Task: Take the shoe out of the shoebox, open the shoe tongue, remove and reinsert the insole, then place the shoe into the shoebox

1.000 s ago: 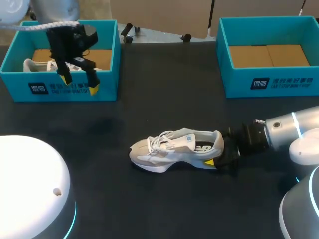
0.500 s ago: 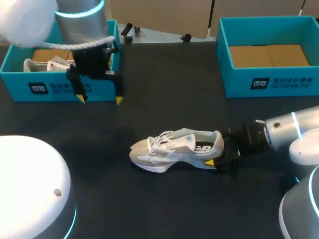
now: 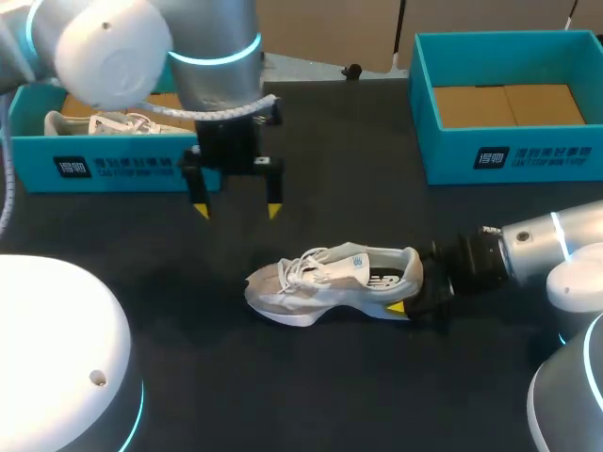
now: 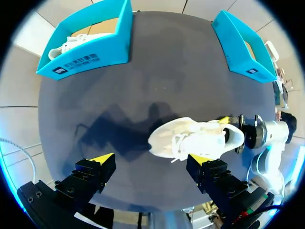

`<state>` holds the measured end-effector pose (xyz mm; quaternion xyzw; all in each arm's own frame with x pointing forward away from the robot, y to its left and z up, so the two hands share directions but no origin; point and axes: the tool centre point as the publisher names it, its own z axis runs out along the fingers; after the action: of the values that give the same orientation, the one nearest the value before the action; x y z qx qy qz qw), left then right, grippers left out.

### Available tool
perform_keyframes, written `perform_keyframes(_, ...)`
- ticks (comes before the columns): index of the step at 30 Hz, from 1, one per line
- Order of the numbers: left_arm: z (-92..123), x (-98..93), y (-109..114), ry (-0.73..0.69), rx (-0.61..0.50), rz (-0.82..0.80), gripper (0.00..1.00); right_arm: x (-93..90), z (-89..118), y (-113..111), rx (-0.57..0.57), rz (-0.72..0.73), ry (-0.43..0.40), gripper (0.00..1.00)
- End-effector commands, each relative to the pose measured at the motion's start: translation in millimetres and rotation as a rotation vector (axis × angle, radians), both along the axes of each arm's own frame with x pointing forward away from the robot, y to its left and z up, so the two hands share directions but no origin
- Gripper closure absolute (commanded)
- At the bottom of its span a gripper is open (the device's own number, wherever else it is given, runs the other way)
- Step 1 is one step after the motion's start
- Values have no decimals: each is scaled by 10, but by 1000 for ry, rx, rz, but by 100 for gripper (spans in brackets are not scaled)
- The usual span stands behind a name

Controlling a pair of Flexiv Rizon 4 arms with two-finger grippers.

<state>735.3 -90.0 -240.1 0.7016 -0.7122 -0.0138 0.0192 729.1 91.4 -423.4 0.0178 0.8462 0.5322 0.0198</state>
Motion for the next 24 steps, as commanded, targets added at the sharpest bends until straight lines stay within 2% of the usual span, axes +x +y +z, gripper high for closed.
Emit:
perform_keyframes(1,-113,40,-350,28,69,11,0,-4,-9,9,-2,-2,-1,100)
perform_keyframes(9,-292,-95,-676,55,91,64,0,-4,-9,9,-2,-2,-1,100)
perform_keyframes(16,-386,-210,-994,31,90,-8,0,-4,-9,9,-2,-2,-1,100)
perform_keyframes(24,-492,-229,-1252,9,90,-62,0,-4,-9,9,-2,-2,-1,100)
